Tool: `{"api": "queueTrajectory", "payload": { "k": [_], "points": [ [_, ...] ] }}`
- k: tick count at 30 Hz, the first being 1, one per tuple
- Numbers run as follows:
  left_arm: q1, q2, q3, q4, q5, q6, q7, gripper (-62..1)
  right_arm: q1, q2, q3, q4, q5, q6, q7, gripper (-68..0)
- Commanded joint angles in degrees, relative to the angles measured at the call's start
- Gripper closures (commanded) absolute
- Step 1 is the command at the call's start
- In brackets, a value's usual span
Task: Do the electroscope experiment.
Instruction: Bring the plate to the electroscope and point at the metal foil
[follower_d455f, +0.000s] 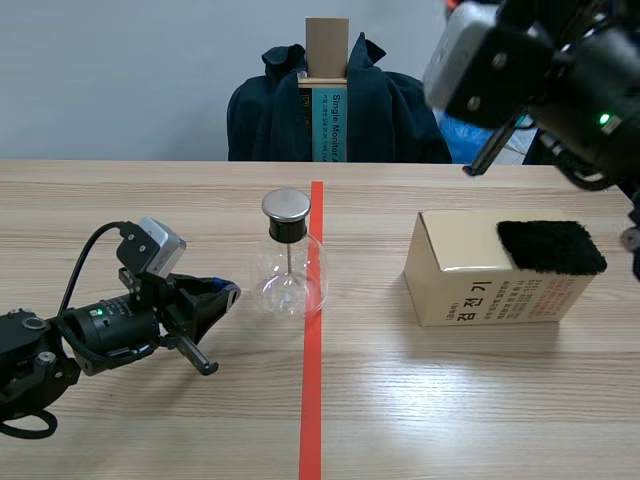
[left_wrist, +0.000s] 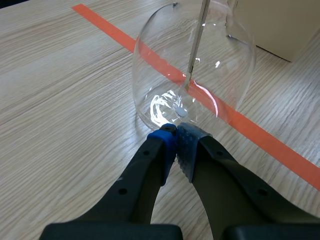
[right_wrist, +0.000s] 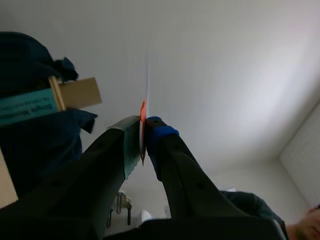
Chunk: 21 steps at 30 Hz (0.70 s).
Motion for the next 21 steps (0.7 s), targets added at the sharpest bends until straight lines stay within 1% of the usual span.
{"api": "queueTrajectory", "payload": {
  "k": [1, 4, 6, 10, 12, 14, 16, 21],
  "points": [
    [-0.17, 0.13, -0.37, 1.40, -0.39, -0.13, -0.98, -3.0, 0.85, 0.92, -0.46, -0.46, -0.22, -0.87, 0.48, -0.8],
    [-0.17, 0.13, -0.37, 1.40, -0.39, -0.13, -0.98, -3.0, 0.85, -0.37, -2.49, -3.04, -3.39, -1.11, 0.92, -0.8],
    [-0.17, 0.13, -0.37, 1.40, -0.39, -0.13, -0.98, -3.0, 1.01, -2.73, -3.15, -5.51, -5.84, -2.47, 1.70, -0.8],
    [-0.17, 0.13, -0.37, 1.40, -0.39, -0.13, -0.98, -3.0, 1.11, -7.34, -3.30, -11.69, -10.64, -9.16, 5.62, -0.8],
    [-0.17, 0.13, -0.37, 1.40, -0.39, -0.13, -0.98, -3.0, 1.25, -8.94, -3.30, -14.58, -12.55, -11.61, 6.99, -0.8],
    [-0.17, 0.13, -0.37, 1.40, -0.39, -0.13, -0.94, -3.0, 1.68, -10.40, -3.30, -17.51, -14.97, -13.14, 7.52, -0.8],
    [-0.17, 0.13, -0.37, 1.40, -0.39, -0.13, -0.94, -3.0, 2.40, -11.72, -3.30, -20.83, -16.24, -14.40, 8.22, -0.8],
    [-0.17, 0.13, -0.37, 1.40, -0.39, -0.13, -0.76, -3.0, 4.22, -14.14, -3.30, -28.61, -18.73, -19.50, 9.75, -0.8]
  ]
}}
